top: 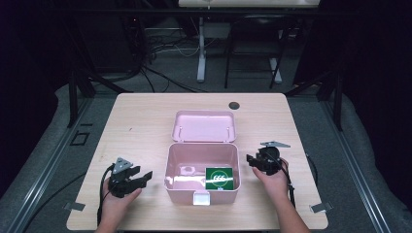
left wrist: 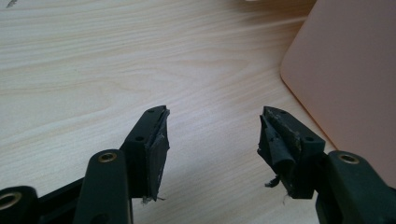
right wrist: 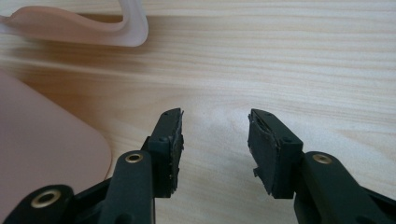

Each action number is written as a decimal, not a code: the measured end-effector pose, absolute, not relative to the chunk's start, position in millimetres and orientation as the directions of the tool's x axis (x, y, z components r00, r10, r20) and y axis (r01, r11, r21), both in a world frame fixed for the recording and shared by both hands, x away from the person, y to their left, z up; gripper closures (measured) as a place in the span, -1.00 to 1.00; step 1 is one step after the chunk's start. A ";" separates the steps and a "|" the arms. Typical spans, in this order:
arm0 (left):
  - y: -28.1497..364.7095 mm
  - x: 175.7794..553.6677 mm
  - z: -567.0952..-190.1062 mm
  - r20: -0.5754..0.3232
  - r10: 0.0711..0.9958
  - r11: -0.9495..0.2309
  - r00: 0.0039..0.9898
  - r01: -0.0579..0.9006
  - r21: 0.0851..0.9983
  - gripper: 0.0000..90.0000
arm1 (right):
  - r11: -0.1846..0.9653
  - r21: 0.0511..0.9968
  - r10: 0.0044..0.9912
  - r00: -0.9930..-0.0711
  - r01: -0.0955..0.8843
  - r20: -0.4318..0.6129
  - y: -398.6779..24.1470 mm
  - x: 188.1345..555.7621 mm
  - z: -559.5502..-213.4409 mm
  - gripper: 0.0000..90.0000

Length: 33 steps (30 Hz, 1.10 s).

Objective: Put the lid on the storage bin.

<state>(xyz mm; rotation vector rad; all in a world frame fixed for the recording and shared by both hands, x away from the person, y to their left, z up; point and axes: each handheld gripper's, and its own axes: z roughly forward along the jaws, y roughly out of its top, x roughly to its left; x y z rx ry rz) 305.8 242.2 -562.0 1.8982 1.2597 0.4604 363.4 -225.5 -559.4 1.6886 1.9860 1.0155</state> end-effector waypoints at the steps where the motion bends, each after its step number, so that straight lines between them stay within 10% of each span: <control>1: 243.2 304.6 -560.7 -0.122 0.891 -0.186 0.437 0.598 0.780 -0.01 | 0.025 0.719 0.954 -0.231 0.695 0.190 -224.4 364.7 -561.0 0.22; 33: 239.9 302.2 -527.4 -0.157 0.888 -0.130 0.432 0.565 0.815 0.23 | -0.003 0.727 0.949 -0.228 0.687 0.220 -234.7 351.3 -522.8 0.27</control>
